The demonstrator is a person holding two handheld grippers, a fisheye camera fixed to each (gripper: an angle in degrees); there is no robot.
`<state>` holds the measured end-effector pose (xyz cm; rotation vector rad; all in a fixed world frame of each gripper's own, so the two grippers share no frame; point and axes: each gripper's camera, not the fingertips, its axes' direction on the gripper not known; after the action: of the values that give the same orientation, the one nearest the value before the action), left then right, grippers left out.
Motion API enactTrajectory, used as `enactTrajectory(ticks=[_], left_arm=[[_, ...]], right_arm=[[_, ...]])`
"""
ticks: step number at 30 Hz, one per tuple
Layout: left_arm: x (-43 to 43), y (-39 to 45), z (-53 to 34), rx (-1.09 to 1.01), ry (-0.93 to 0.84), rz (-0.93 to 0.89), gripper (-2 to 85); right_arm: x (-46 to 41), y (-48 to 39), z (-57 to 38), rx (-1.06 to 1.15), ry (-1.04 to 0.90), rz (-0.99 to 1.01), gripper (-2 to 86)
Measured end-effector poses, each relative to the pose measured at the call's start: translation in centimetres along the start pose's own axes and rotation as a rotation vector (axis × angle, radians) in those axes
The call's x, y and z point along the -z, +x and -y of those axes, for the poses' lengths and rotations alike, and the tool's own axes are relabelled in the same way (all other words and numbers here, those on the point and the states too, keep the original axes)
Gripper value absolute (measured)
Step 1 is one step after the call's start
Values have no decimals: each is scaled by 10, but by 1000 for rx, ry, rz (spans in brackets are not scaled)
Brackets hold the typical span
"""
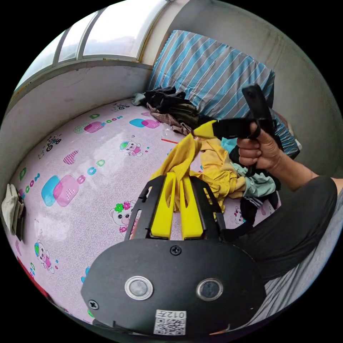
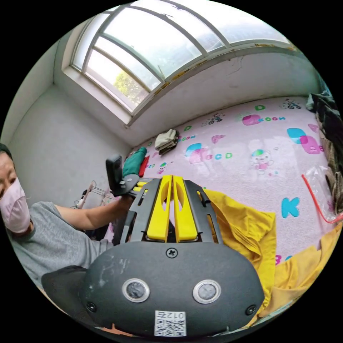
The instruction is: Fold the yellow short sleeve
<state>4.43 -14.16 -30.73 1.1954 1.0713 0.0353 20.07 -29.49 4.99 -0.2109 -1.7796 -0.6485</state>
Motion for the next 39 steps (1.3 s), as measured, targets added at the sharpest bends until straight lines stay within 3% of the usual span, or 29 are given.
enactTrajectory(ticks=[6, 13, 16, 19, 21, 26, 33, 39], left_arm=[[60, 2, 10, -49, -1, 8, -2], [136, 35, 35, -238, 20, 23, -2], [162, 46, 39, -295, 25, 0, 0], [188, 50, 35, -291, 62, 59, 7], [205, 45, 24, -237, 130, 85, 16], [228, 17, -27, -60, 249, 87, 71], [192, 9, -83, 34, 82, -28, 136], [211, -8, -108, 132, 82, 126, 150]], right_arm=[[-22, -29, -19, 144, -55, -170, 74], [-84, -130, -6, 476, -118, -345, 150], [-108, -167, 6, 571, -141, -390, 134], [-131, -192, 19, 607, -198, -465, 28], [-133, -201, 30, 571, -192, -477, 5], [-89, -230, 69, 427, 8, -411, -4], [-41, -312, 99, 489, 235, -393, -6], [-2, -358, 112, 507, 444, -358, -7]])
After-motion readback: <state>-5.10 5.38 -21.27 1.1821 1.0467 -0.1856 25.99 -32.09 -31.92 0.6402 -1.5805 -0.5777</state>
